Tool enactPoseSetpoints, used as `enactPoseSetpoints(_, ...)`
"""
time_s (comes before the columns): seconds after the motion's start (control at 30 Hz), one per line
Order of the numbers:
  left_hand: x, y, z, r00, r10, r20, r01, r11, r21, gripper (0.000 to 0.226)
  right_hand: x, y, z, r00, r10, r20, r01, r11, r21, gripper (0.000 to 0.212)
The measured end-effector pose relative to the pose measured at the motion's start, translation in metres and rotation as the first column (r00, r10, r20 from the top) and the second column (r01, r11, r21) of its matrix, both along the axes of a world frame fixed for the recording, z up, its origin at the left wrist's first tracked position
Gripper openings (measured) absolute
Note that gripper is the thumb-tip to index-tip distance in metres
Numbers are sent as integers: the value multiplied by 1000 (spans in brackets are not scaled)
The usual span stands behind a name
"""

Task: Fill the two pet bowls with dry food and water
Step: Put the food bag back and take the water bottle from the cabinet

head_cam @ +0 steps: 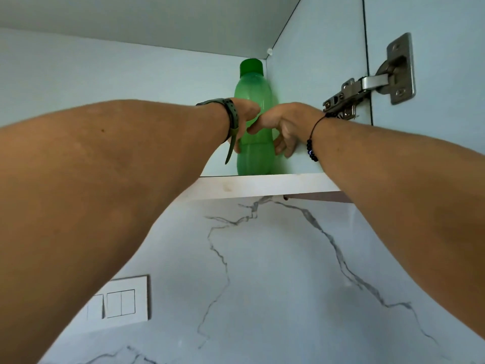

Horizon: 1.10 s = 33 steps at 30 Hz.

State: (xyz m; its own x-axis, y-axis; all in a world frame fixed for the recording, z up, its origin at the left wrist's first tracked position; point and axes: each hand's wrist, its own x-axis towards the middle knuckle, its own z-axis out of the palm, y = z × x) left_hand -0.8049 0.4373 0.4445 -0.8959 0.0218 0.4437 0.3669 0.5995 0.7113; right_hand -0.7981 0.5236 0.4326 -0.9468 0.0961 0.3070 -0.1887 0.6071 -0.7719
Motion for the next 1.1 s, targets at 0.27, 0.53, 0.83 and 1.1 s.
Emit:
enactPoseSetpoints(0.27, 5, -16, 5, 991, -49, 122, 26, 982, 185, 73, 10, 2, 4, 999, 41, -8, -42, 996, -79, 79)
enactPoseSetpoints(0.53, 54, -40, -4, 986, -161, 36, 146, 953, 265, 68, 35, -2, -3, 964, 119, -238, -172, 961, -216, 72)
enactPoseSetpoints(0.83, 113, -77, -7, 954, -251, -165, 295, 888, 353, 60, 104, -17, -17, 906, 180, -383, -310, 899, -310, 47)
enactPoseSetpoints(1.1, 209, -108, -28, 875, -328, -357, 450, 823, 347, 47, 218, -56, -42, 823, 108, -558, -335, 885, -322, 43)
